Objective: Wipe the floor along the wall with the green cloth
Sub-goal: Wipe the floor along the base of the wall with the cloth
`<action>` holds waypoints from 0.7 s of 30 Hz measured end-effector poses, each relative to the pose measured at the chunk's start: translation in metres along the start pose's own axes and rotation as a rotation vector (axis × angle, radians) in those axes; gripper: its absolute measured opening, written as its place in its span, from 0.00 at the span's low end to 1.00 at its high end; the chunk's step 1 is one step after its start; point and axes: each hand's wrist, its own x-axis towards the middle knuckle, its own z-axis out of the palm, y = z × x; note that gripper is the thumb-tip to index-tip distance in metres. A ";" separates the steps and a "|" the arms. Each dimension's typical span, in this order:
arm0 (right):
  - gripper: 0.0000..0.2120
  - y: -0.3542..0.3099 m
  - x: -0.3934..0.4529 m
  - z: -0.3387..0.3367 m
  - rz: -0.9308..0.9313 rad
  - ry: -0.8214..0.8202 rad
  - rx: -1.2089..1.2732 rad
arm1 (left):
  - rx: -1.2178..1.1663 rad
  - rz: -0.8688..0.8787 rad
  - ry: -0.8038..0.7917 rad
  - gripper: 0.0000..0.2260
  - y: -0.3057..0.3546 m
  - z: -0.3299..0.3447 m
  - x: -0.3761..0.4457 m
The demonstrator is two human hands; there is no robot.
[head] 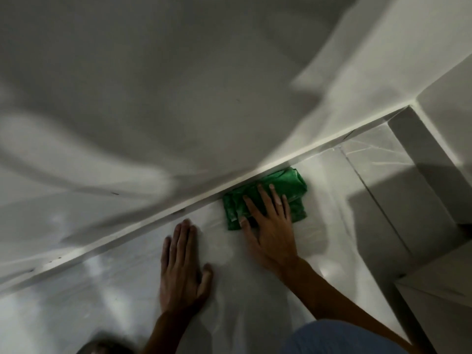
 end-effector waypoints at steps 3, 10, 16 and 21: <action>0.27 -0.023 -0.007 0.014 -0.099 -0.021 0.038 | -0.003 -0.009 -0.018 0.41 -0.001 -0.002 0.000; 0.23 0.023 0.007 -0.006 -0.218 0.002 -0.104 | -0.012 0.011 -0.009 0.42 0.002 -0.003 0.000; 0.23 0.032 0.026 -0.027 0.081 0.032 -0.015 | -0.017 0.003 -0.016 0.42 0.005 -0.005 0.000; 0.20 -0.025 0.012 -0.005 0.031 0.120 0.151 | -0.024 0.001 0.004 0.42 0.008 -0.005 0.002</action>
